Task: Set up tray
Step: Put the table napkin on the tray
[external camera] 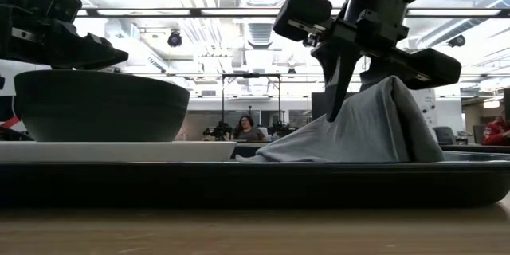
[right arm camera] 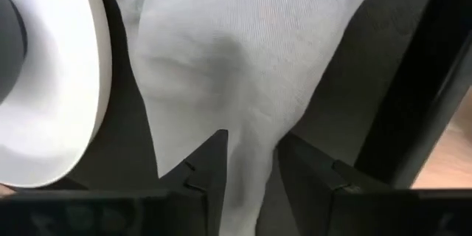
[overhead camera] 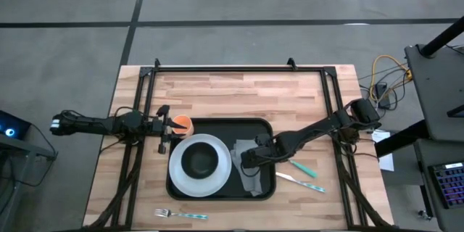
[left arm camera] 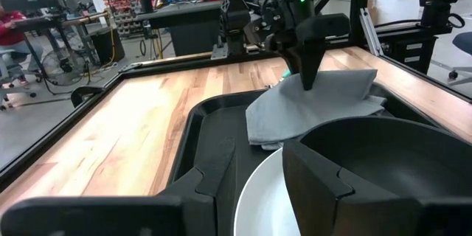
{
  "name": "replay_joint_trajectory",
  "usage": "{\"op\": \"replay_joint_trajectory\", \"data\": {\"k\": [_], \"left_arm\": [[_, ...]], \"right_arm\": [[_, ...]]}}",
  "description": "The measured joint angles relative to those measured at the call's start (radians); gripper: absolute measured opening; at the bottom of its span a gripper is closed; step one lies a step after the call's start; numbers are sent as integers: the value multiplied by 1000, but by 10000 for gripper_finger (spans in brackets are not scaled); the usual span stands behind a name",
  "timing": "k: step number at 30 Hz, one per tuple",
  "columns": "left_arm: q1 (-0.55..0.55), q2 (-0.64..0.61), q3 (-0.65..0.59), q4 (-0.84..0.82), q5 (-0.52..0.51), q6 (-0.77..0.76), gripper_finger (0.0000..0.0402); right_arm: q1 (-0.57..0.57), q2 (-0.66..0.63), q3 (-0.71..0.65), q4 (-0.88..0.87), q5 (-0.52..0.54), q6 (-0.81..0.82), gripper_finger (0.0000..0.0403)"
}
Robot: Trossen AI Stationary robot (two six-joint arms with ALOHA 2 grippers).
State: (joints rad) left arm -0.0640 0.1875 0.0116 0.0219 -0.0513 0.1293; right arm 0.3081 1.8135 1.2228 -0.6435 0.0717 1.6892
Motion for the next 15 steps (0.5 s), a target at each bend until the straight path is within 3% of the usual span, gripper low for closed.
{"op": "replay_joint_trajectory", "data": {"k": [11, 15], "left_arm": [[0, 0, 0, 0, 0, 0, 93], [0, 3, 0, 0, 0, 0, 93]], "right_arm": [[-12, -103, 0, -49, 7, 12, 118], [-12, -103, 0, 33, 7, -65, 117]]}}
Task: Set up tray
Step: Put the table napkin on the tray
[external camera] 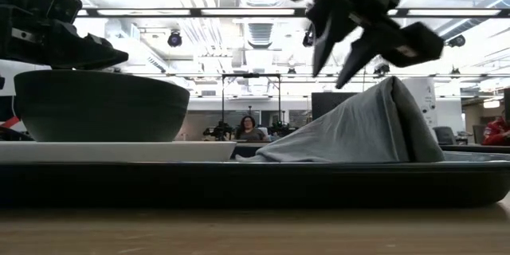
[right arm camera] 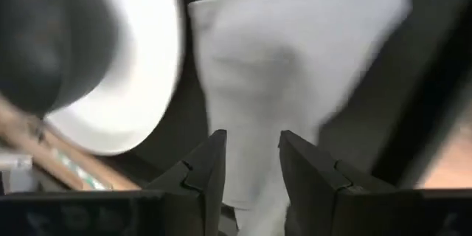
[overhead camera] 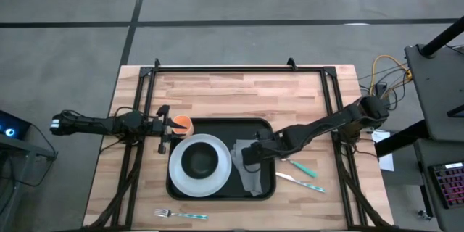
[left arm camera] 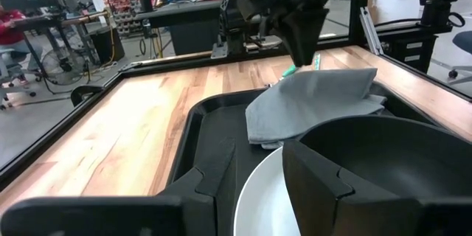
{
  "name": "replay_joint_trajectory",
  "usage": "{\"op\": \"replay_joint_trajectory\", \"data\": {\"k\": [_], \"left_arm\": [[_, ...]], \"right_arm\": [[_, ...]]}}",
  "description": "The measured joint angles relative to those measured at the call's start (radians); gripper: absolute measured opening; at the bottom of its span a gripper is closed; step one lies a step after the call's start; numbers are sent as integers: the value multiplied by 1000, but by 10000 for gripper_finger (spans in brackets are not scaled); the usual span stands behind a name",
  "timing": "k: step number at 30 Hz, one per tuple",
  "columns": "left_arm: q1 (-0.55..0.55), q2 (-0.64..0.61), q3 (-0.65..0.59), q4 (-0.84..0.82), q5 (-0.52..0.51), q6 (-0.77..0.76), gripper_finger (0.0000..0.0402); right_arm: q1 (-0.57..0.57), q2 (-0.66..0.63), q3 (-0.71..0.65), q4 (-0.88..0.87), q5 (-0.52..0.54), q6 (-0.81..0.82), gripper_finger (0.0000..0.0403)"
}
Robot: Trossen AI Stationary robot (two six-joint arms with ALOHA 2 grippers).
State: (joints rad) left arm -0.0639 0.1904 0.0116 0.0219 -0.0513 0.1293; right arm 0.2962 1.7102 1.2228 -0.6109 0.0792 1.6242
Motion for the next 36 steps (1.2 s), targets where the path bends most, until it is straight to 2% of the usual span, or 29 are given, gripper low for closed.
{"op": "replay_joint_trajectory", "data": {"k": [7, 9, 14, 20, 28, 31, 33, 36], "left_arm": [[0, 9, 0, 0, 0, 0, 93], [0, 9, 0, 0, 0, 0, 93], [0, 17, 0, 0, -1, 0, 93], [0, 19, 0, 0, 0, 0, 93], [0, 30, 0, 0, 0, 0, 93], [0, 33, 0, 0, 0, 0, 93], [0, 32, 0, 0, 0, 0, 93], [0, 32, 0, 0, 0, 0, 93]], "right_arm": [[0, 41, 0, 182, -10, -325, 123], [0, 41, 2, 178, -27, -382, 125], [13, 53, 11, 94, -166, -409, 124], [38, 86, 11, 13, -270, -409, 123], [68, 90, 49, -216, -282, -382, 123], [73, 90, 49, -220, -272, -381, 123], [72, 90, 54, -215, -220, -401, 123], [72, 90, 88, -209, -87, -469, 123]]}}
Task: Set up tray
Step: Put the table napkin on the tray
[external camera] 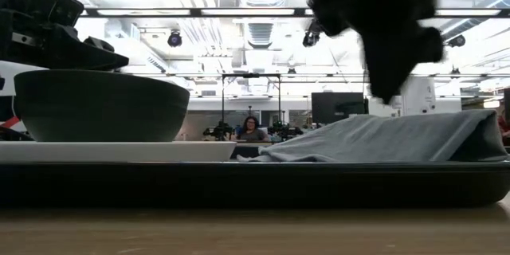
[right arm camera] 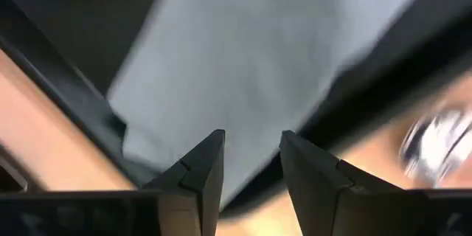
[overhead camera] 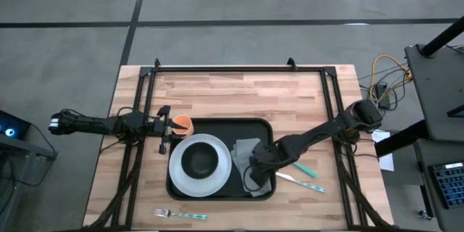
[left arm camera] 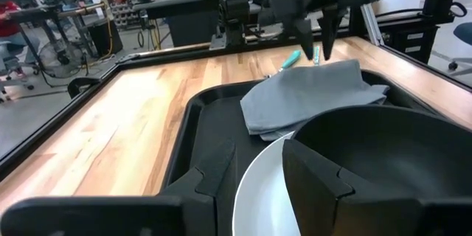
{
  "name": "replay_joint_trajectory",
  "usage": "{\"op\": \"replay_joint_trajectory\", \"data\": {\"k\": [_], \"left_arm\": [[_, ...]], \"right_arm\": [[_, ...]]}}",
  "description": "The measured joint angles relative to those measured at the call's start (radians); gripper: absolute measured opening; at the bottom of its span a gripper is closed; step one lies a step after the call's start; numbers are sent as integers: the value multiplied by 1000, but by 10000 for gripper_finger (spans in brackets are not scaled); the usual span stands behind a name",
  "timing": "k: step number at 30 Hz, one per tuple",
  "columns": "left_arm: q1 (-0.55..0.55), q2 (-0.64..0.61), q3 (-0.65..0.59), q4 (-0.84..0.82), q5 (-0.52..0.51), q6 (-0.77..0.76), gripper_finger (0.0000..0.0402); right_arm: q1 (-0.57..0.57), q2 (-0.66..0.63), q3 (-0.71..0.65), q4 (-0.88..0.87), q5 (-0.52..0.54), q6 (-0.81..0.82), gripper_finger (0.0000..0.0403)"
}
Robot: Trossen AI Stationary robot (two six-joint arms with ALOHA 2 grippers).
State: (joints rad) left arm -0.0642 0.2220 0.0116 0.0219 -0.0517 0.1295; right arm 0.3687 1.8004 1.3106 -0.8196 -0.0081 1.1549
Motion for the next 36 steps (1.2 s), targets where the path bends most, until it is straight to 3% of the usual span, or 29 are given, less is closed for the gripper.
{"op": "replay_joint_trajectory", "data": {"k": [3, 6, 14, 20, 27, 33, 36], "left_arm": [[0, 3, 0, 0, 0, 0, 93], [0, 6, 0, 0, 0, 0, 93], [0, 15, 0, 0, 0, 0, 93], [0, 15, 0, 0, 0, 0, 93], [0, 14, 0, 0, 0, 0, 93], [0, 15, 0, 0, 0, 0, 93], [0, 15, 0, 0, 0, 0, 93]], "right_arm": [[-2, 0, 36, 3, 125, -101, 122], [-12, 11, 51, 14, 164, -221, 124], [-60, 109, 45, 23, 119, -446, 124], [-64, 211, 44, 17, 53, -519, 125], [-80, 275, 54, 23, 53, -397, 125], [-106, 250, 62, 20, 38, -150, 115], [-107, 240, 74, 23, 51, -140, 111]]}}
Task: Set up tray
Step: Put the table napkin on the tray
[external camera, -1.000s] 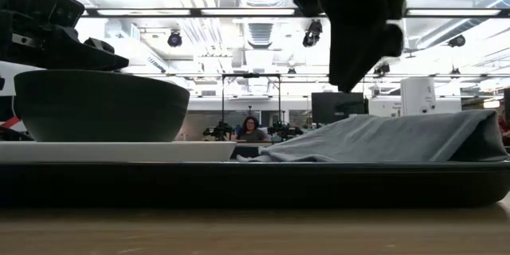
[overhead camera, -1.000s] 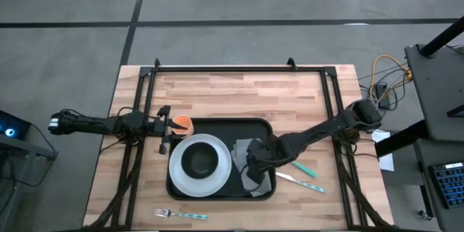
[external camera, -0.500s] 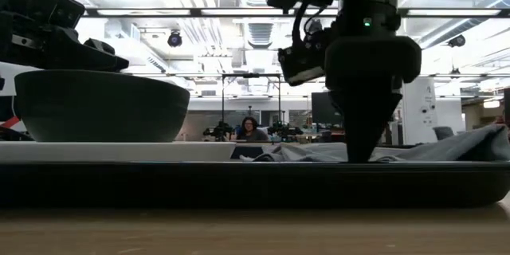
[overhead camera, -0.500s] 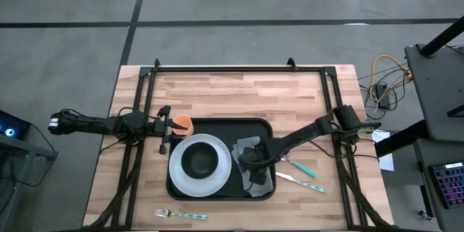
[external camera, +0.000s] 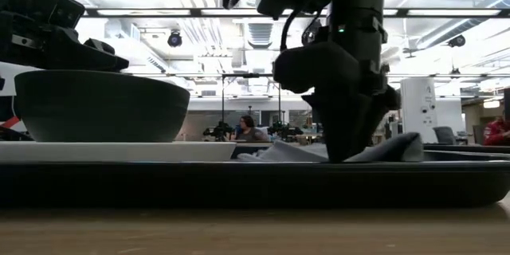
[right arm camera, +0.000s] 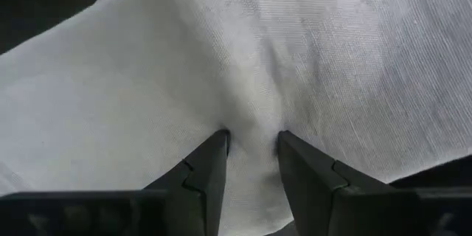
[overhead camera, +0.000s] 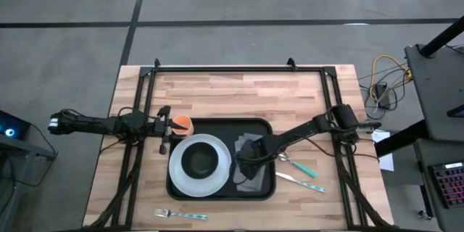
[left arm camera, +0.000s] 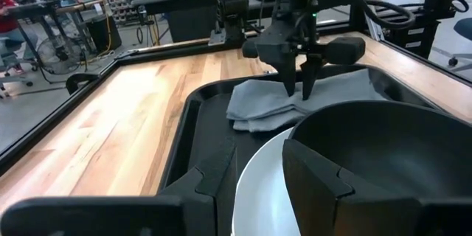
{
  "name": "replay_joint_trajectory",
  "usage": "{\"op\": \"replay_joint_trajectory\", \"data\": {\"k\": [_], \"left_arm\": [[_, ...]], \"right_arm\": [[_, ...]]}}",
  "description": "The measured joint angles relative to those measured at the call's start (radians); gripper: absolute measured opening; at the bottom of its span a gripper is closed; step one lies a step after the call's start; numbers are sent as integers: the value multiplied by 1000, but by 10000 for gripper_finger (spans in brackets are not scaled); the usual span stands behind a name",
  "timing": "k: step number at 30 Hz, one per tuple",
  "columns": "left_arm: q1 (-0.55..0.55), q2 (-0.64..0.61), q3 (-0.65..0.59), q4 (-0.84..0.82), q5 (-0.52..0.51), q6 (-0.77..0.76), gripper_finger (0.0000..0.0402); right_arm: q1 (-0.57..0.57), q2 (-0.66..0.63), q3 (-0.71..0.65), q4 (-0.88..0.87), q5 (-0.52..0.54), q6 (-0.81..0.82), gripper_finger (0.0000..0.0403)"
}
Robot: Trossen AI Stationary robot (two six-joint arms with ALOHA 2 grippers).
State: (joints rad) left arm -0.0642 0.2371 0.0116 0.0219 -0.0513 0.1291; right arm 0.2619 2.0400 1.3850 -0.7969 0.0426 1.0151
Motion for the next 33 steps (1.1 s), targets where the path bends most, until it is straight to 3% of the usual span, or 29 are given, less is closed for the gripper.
{"op": "replay_joint_trajectory", "data": {"k": [11, 18, 23, 33], "left_arm": [[0, 0, 0, 0, 0, 0, 93], [0, 0, 0, 0, 0, 0, 93], [0, 0, 0, 0, 0, 0, 93], [0, 0, 0, 0, 0, 0, 93]], "right_arm": [[-2, -5, 113, -70, 27, -335, 88], [-12, -2, 140, -43, 220, -387, 72], [-27, 18, 125, 79, 223, -444, 70], [-21, 19, 61, 87, 218, -450, 70]]}}
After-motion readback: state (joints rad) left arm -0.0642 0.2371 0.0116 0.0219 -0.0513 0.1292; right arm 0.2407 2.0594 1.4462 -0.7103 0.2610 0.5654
